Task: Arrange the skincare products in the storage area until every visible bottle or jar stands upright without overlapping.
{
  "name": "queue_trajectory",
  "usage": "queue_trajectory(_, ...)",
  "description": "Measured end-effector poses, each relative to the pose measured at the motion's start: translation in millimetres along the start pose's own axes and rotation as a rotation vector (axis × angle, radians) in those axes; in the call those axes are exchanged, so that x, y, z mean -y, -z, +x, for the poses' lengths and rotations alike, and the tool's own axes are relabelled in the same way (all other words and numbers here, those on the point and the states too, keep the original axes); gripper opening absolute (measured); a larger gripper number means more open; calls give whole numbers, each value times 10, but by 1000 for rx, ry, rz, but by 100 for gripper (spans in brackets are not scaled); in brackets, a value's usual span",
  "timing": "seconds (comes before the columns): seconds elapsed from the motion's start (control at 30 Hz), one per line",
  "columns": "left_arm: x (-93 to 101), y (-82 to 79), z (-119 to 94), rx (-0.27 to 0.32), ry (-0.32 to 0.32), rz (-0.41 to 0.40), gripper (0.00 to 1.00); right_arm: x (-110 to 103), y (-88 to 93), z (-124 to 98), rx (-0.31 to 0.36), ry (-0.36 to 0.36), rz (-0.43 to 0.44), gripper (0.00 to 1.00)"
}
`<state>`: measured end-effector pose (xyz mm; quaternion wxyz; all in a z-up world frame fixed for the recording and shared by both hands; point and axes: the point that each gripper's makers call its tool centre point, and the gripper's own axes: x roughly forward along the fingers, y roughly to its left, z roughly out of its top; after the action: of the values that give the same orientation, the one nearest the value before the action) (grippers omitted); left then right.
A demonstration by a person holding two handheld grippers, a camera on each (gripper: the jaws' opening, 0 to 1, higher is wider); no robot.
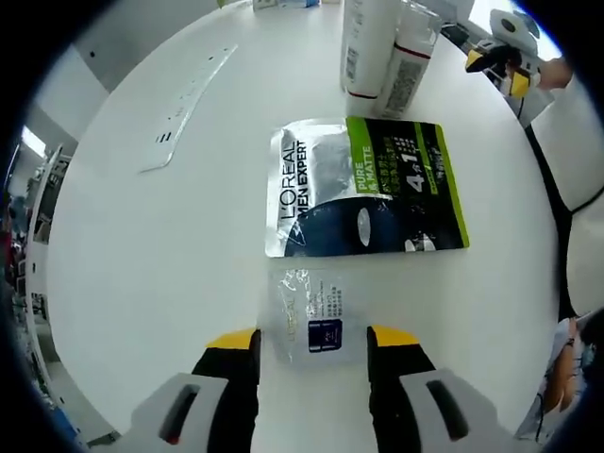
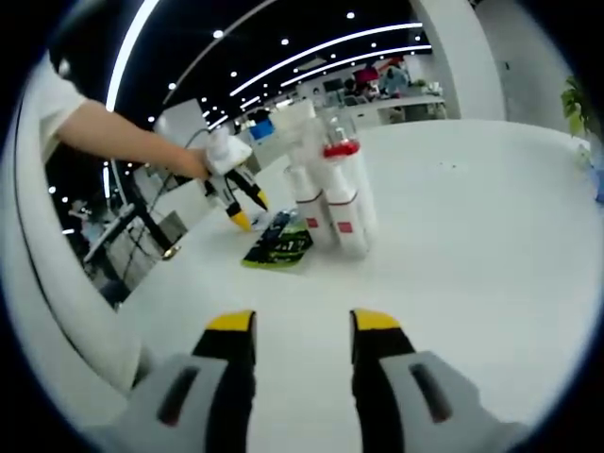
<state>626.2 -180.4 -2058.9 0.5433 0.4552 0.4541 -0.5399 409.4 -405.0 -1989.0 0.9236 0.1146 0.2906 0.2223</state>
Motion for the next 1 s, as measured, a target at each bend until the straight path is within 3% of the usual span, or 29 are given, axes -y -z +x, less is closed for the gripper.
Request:
queue_trajectory(0.17, -35, -2, -16, -4, -45, 7, 52, -6, 4, -9, 7, 4, 10, 38)
queue_trajectory(0.3, 37, 63, -14, -20, -57, -51, 75, -30, 13, 2, 4, -3, 1, 38)
queue_trajectory(0.4, 83, 117, -45, -15, -60, -61, 74, -57, -6, 18, 9, -11, -5, 38)
queue_trajectory(0.53, 131, 231, -119, 15, -74, -136, 81, -138, -28, 40, 17, -32, -17, 38)
queue_trajectory(0.7, 203, 473, -287, 36, -96, -217, 94, -191, -21, 40, 21, -48, -26, 38)
queue_trajectory(0.8, 241, 707, -398, 30, -119, -256, 98, -231, 4, 28, 23, -59, -32, 38)
queue_trajectory(0.93, 376, 1096, -546, 14, -147, -330, 100, -277, 45, 5, 21, -72, -40, 38)
queue_trajectory(1.0, 491, 1350, -596, -40, -145, -340, 100, -292, 66, -10, 19, -77, -42, 38)
